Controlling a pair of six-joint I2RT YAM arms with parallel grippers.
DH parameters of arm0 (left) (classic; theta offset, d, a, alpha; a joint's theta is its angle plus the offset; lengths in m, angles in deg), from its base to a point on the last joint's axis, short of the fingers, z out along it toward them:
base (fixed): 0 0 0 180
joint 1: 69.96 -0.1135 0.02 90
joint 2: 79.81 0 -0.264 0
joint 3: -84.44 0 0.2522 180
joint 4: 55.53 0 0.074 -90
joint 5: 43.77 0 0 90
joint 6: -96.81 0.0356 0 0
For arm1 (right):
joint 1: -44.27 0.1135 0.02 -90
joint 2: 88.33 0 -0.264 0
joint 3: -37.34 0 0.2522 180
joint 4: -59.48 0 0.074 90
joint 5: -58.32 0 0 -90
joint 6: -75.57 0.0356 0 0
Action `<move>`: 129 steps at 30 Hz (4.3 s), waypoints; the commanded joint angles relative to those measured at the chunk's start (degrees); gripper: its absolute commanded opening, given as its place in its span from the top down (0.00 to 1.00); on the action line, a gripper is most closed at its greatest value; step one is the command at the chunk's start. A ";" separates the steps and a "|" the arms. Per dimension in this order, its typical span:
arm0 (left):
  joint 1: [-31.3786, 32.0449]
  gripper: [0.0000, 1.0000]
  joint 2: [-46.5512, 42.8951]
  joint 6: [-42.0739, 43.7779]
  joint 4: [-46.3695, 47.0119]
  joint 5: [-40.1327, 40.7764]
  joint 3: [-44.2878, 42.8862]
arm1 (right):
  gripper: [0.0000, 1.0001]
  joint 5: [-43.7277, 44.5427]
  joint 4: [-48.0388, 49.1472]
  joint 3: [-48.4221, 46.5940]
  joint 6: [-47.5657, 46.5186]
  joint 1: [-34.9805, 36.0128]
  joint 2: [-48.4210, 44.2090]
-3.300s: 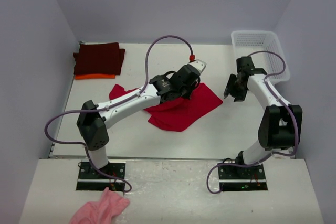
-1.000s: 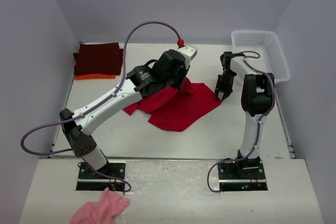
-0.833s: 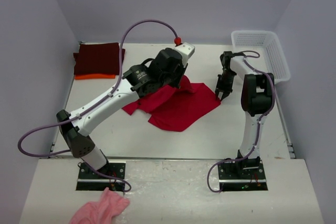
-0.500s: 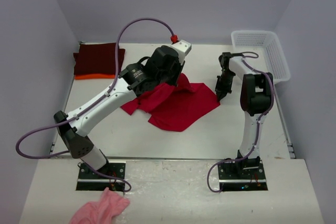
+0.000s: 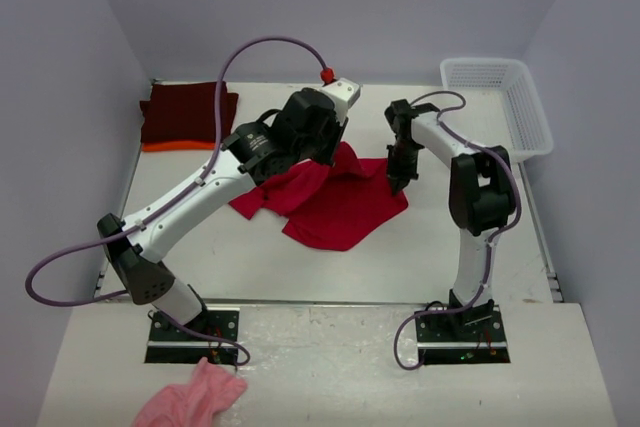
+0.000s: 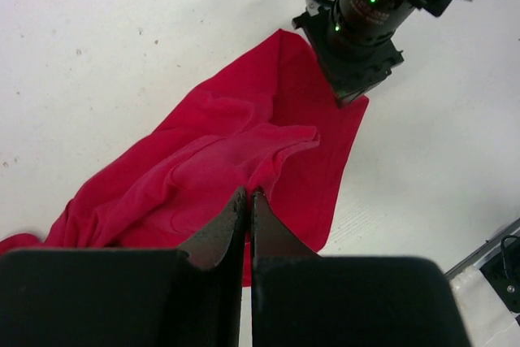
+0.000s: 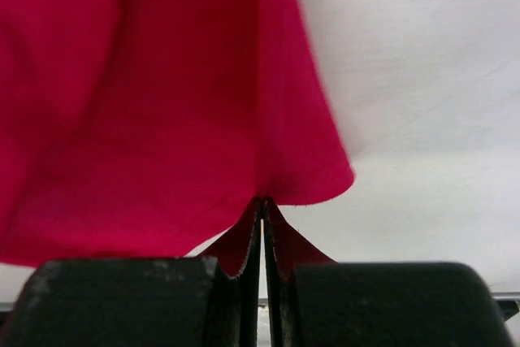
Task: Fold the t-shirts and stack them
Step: Flatten out the tshirt
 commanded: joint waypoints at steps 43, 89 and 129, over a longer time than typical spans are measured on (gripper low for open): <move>-3.86 1.00 -6.52 1.39 0.07 2.36 7.35 | 0.70 3.30 6.53 3.16 3.54 9.63 2.73; -4.03 1.00 -5.11 -0.02 3.41 -1.25 13.59 | 0.93 8.05 4.77 3.69 3.63 9.63 -3.69; -4.56 1.00 -6.61 1.48 4.37 -1.25 14.91 | 0.91 6.64 7.85 6.15 4.95 9.72 -0.70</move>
